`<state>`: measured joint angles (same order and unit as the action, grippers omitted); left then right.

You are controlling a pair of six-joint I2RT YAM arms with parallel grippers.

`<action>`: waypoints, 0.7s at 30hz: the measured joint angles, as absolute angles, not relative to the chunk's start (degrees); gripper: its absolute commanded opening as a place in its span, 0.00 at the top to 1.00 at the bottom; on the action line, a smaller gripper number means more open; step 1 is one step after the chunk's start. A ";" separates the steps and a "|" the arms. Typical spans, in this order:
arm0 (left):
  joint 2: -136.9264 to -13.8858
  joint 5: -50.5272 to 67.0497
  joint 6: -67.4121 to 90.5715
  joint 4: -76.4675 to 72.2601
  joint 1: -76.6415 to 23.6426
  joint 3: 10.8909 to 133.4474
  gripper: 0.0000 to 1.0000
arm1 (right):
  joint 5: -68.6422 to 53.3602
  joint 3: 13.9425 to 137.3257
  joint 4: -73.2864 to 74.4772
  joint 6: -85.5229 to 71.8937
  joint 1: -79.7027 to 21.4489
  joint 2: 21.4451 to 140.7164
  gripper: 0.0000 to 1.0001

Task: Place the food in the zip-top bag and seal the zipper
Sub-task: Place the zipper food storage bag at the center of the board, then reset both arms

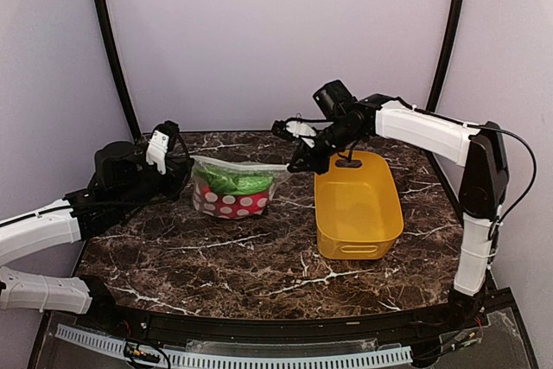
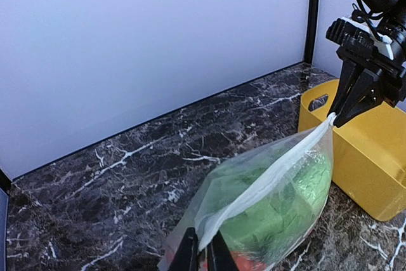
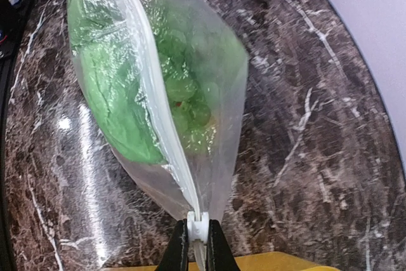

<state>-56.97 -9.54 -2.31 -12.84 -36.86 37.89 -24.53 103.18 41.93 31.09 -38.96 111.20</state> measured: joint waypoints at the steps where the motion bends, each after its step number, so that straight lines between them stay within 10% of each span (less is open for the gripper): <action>1: -55.59 -8.38 -1.67 -11.86 -36.86 36.36 0.90 | -25.41 101.54 41.80 30.87 -39.31 111.20 0.90; 11: -37.87 -2.24 4.60 6.42 -36.84 33.41 0.39 | -31.57 90.21 45.71 32.34 -47.81 104.64 0.46; 19: -39.48 -5.08 3.55 14.20 -36.86 43.40 0.30 | -28.88 90.17 47.53 32.12 -46.11 90.98 0.25; 21: -42.37 -7.22 2.98 15.25 -36.86 46.28 0.27 | -26.89 90.11 47.11 31.40 -43.44 88.68 0.06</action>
<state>-42.37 -7.22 2.98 15.25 -36.86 46.28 -26.89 90.11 47.11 31.40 -43.44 88.68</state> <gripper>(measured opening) 0.693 0.738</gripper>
